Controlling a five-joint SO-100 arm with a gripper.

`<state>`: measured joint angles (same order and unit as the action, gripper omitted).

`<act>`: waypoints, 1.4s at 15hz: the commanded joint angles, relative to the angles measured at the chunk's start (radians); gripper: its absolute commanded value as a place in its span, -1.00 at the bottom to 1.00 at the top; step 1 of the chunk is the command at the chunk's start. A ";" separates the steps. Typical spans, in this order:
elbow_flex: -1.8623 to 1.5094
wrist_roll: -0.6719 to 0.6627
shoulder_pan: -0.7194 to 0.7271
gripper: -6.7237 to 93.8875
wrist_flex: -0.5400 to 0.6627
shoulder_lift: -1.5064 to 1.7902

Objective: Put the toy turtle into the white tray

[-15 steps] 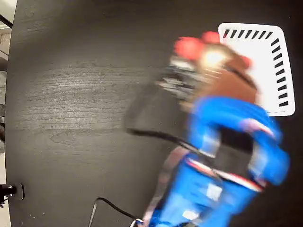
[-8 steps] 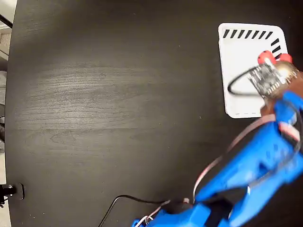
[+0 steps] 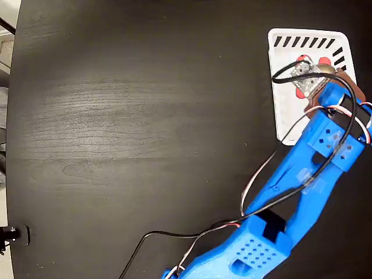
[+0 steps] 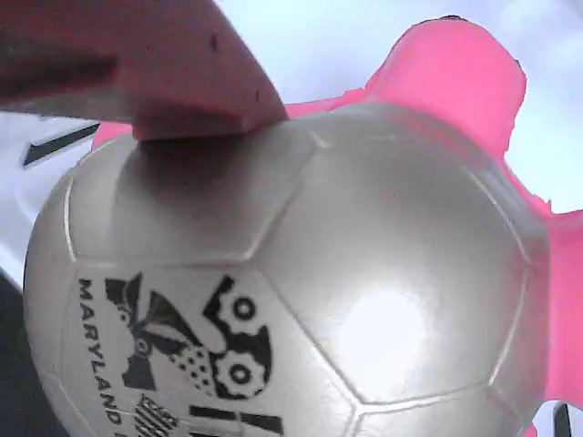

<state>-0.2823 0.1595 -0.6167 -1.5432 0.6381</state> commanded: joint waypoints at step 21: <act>-0.706 0.097 0.314 -0.87 0.227 0.851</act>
<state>-0.8130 0.2408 -0.3728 -1.4005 1.2195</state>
